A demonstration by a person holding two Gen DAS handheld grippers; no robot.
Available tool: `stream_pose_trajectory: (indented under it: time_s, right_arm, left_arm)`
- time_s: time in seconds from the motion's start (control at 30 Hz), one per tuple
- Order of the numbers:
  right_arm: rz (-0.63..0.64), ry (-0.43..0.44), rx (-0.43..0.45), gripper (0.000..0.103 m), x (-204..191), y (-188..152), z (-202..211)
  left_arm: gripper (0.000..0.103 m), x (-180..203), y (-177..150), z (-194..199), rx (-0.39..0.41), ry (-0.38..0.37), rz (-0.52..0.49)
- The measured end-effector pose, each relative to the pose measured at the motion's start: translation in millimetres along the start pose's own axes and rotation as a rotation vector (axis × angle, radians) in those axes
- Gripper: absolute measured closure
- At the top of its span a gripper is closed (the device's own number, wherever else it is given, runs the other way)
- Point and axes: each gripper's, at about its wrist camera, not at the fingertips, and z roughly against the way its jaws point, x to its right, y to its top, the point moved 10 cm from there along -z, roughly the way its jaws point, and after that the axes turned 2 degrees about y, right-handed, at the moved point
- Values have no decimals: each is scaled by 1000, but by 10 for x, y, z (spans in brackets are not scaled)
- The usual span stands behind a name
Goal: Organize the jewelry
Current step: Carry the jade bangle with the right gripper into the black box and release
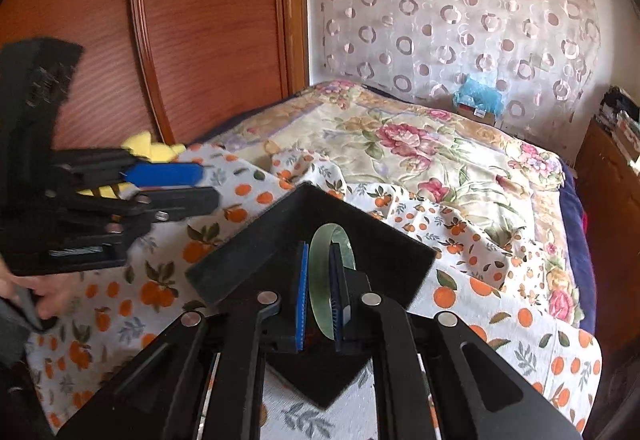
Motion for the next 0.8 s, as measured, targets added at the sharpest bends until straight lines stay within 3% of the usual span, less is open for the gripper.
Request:
stream_pose_trajectory:
  time_s: [0.1, 0.4, 0.57, 0.8]
  right_arm:
    - [35, -40, -31, 92, -12, -52, -132]
    - [-17, 4, -50, 91, -12, -119, -224]
    - [-36, 57, -42, 91, -156, -151, -171]
    - [-31, 48, -10, 88, -232, -90, -1]
  left_arm:
    - [68, -33, -57, 26, -7, 5, -4]
    - [68, -13, -119, 42, -16, 9, -15]
    - [67, -16, -198, 52, -22, 13, -17]
    - [67, -24, -270, 181, -15, 23, -15]
